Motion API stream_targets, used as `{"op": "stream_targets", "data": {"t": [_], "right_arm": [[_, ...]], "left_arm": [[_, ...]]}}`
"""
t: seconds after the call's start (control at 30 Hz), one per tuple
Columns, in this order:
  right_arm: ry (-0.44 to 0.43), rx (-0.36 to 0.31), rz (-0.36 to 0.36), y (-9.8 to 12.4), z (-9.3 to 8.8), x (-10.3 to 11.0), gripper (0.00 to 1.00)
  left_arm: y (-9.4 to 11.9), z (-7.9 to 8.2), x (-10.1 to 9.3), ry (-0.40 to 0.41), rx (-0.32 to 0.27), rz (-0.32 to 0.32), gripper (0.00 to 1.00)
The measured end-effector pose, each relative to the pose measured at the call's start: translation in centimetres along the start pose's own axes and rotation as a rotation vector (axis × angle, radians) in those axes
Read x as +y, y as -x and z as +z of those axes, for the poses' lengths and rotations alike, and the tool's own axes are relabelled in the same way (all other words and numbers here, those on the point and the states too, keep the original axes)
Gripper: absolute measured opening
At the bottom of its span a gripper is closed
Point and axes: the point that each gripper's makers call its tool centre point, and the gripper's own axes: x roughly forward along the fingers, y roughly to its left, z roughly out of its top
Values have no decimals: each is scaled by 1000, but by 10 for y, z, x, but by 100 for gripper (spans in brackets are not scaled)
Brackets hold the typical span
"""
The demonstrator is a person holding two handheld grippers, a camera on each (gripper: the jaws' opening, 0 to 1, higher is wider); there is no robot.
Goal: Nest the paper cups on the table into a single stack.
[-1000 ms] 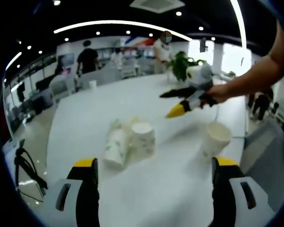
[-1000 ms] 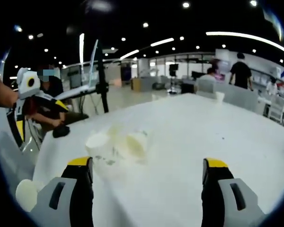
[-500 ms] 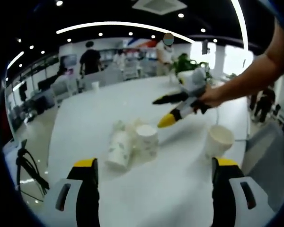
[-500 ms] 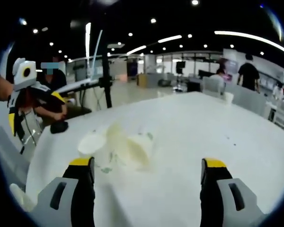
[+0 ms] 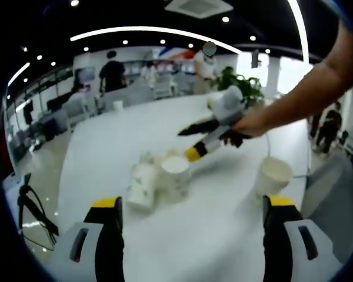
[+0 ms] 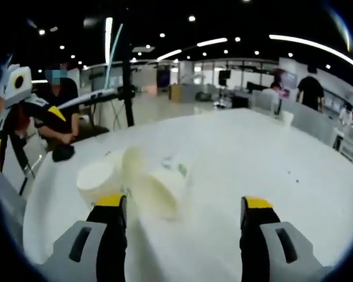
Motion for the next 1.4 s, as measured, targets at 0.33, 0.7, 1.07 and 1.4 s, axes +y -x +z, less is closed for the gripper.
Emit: {"op": "stream_targets", "data": {"t": [0.33, 0.7, 1.07, 1.4], "right_arm": [[54, 19, -16, -12, -1, 0, 54], [138, 47, -56, -19, -1, -6, 17], [144, 25, -42, -14, 8, -4, 1], [130, 25, -43, -12, 15, -6, 0]], "left_arm": [[5, -5, 2, 7, 11, -2, 96], [4, -1, 1, 15, 6, 0, 95], [3, -2, -4, 19, 4, -7, 95], [1, 1, -4, 4, 2, -11, 96]]}}
